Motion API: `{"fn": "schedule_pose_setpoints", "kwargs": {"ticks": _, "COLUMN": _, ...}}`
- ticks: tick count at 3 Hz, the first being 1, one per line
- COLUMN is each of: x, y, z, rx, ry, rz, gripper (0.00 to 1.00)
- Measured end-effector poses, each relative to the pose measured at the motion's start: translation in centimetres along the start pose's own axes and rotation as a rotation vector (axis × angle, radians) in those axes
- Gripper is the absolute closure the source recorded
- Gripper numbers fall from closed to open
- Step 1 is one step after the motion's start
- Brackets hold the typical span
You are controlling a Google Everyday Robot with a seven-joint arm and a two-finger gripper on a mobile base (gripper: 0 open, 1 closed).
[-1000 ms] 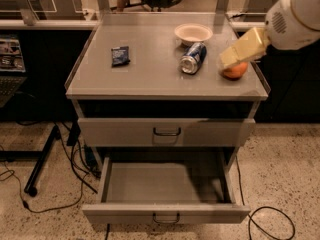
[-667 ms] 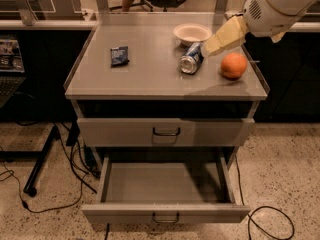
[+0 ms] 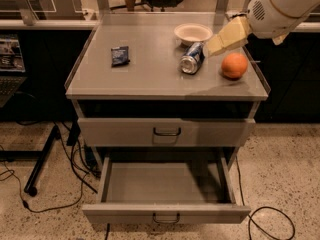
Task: Place pepsi can into middle drawer
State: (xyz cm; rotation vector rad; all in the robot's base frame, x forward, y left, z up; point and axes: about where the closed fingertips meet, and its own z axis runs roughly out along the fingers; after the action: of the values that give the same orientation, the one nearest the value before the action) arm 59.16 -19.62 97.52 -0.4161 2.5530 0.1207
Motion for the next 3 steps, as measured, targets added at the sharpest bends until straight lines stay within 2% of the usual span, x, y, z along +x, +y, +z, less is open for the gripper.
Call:
{"fn": "schedule_pose_setpoints", "kwargs": {"ticks": 1, "x": -1.6, "y": 0.6, "z": 0.6, "rx": -0.033, "ry": -0.023, "rz": 0.011, "gripper": 0.0}}
{"fn": "schedule_pose_setpoints", "kwargs": {"ticks": 2, "x": -4.0, "y": 2.1, "z": 1.2, "rx": -0.065, "ry": -0.038, "rz": -0.005, "gripper": 0.0}}
{"fn": "schedule_pose_setpoints", "kwargs": {"ticks": 3, "x": -6.3, "y": 3.4, "z": 1.7, "rx": -0.073, "ry": -0.041, "rz": -0.001, "gripper": 0.0}}
